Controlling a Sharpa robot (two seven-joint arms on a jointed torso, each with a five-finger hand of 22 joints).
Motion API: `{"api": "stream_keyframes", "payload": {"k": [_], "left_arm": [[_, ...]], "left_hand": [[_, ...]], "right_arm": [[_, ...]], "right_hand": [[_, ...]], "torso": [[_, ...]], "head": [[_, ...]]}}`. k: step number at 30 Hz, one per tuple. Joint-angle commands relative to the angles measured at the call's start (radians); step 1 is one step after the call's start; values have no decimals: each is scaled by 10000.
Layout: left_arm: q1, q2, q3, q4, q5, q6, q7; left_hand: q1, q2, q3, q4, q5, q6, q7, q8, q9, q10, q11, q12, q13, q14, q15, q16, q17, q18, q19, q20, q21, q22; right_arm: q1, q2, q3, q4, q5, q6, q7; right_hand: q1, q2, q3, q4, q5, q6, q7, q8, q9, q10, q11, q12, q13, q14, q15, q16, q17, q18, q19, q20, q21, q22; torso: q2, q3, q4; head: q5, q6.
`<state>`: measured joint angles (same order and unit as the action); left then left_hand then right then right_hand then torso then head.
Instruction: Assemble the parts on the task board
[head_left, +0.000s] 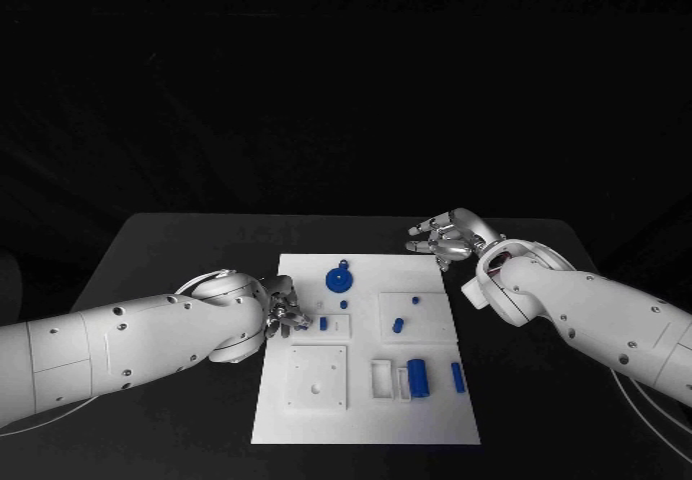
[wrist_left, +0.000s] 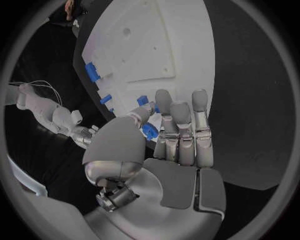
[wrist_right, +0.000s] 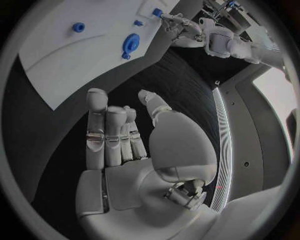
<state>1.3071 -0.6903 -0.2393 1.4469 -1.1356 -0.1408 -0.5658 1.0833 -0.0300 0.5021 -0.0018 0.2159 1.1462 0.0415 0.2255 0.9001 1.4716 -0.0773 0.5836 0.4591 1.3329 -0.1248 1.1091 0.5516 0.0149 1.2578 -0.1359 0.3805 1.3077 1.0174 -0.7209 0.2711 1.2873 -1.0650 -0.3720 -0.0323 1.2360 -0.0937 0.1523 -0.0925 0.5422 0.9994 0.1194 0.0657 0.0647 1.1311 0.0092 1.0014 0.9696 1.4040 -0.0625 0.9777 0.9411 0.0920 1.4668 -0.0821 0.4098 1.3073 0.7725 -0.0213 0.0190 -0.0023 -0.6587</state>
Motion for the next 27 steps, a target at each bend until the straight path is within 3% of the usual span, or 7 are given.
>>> {"api": "stream_keyframes", "payload": {"k": [1,11,27], "left_arm": [[-12,55,8,-47,-136,293,-12],[-15,147,9,-203,-411,729,-27],[-67,185,8,-345,-414,993,-54]], "left_hand": [[132,72,700,-600,-49,609,-668,55,26,101,-36,-48,12,-29,12,-57,-2,-55,9,-27,-71,193],[197,55,667,-561,-189,594,-656,23,-54,72,-24,-43,13,-47,27,-71,-9,-67,7,-16,-137,196],[263,46,615,-553,-279,626,-645,-32,-200,65,-12,-35,10,-61,39,-71,-11,-68,17,-4,-186,201]], "right_arm": [[-8,-7,4,11,4,126,71],[-8,6,4,-5,17,155,65],[-9,12,4,-12,20,168,61]], "right_hand": [[-90,10,25,11,52,-75,27,-37,-13,-71,12,4,0,-63,-1,-60,-3,140,320,11,-56,486],[-95,3,30,43,64,-77,26,-36,-12,-77,12,2,-3,-64,-1,-71,-9,140,320,11,-74,482],[-95,3,30,43,64,-77,26,-36,-12,-77,12,2,-3,-64,-1,-71,-9,140,320,11,-74,482]], "torso": [[-2,-2,0],[1,0,-2],[1,2,2]], "head": [[17,12],[15,-64],[27,-75]]}}
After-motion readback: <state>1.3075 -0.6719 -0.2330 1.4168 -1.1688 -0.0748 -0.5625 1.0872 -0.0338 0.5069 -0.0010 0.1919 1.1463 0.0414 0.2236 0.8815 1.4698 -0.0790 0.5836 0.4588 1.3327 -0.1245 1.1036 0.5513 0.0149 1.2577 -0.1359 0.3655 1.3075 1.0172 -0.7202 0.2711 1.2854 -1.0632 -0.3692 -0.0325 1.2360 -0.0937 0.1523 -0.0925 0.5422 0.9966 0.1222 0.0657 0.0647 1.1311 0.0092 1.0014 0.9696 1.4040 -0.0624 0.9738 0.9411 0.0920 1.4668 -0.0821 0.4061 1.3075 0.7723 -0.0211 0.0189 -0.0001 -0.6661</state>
